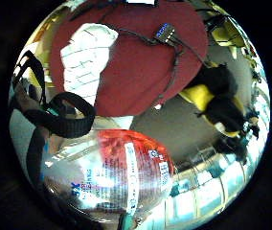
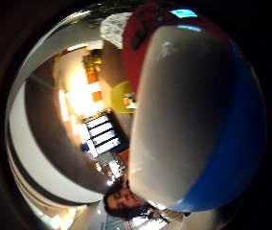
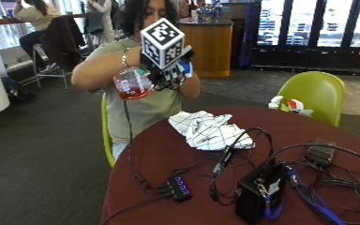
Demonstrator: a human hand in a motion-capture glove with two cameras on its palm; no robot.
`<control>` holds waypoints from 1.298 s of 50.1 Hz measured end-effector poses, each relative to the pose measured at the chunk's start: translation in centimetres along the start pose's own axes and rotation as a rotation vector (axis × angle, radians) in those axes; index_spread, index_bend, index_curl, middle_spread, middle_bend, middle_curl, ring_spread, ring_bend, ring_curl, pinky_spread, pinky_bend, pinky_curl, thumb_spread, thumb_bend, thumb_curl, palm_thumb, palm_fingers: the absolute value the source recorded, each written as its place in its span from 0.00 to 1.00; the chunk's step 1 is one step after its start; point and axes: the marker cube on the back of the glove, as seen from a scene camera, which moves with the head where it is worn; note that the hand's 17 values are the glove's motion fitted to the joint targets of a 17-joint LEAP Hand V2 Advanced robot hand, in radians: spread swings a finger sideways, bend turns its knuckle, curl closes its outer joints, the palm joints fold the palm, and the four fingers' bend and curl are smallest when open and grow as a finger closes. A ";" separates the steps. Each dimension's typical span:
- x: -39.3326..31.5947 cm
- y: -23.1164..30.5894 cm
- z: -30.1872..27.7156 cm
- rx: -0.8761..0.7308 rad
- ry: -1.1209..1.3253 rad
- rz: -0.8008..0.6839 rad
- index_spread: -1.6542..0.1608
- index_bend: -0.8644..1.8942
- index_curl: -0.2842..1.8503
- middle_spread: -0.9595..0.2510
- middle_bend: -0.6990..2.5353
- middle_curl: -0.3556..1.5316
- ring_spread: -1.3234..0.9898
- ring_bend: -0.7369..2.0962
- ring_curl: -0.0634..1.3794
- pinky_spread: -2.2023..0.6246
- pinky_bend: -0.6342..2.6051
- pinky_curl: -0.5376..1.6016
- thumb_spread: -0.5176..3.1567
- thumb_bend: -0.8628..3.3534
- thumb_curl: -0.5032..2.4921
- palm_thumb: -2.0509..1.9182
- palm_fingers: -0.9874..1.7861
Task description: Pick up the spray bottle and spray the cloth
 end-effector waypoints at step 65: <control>-20.2 -10.9 7.8 0.011 -0.711 -0.798 0.78 0.38 0.41 0.69 0.39 0.47 0.51 0.45 0.38 0.71 0.33 0.45 0.24 0.20 0.42 0.78 0.82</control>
